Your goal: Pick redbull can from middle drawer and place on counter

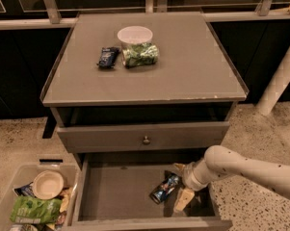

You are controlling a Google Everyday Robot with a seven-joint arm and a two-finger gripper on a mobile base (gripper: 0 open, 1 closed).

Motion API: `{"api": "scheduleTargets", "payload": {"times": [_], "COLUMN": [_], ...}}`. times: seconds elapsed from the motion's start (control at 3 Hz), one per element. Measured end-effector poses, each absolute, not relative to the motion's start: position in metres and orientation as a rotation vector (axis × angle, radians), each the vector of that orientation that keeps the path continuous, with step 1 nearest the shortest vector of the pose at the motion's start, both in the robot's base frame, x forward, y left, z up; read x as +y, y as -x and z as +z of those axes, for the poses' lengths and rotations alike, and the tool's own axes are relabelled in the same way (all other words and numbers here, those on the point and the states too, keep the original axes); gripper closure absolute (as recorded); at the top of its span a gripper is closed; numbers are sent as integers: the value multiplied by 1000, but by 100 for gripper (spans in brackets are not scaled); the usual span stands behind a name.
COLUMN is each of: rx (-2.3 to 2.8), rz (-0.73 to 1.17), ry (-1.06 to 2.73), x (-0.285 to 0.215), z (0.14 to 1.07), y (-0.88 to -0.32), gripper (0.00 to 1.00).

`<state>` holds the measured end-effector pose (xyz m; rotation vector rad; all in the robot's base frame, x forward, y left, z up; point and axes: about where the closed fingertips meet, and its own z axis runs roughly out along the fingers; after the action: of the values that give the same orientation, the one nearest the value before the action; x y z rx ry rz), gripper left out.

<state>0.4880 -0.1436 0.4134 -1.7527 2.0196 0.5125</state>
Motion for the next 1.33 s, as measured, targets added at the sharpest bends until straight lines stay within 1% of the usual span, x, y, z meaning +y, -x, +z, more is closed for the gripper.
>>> {"api": "scheduleTargets", "payload": {"times": [0.33,0.67,1.0,1.33], "rx": [2000,1974,1974,1974], "rz": [542,574,574,574], "ry": [1786,1822,1822,1822], "x": [-135,-115,-115,-115], "z": [393,364,364,364], "y": [-496,-503,-503,-503], "gripper": [0,0,0,19]}}
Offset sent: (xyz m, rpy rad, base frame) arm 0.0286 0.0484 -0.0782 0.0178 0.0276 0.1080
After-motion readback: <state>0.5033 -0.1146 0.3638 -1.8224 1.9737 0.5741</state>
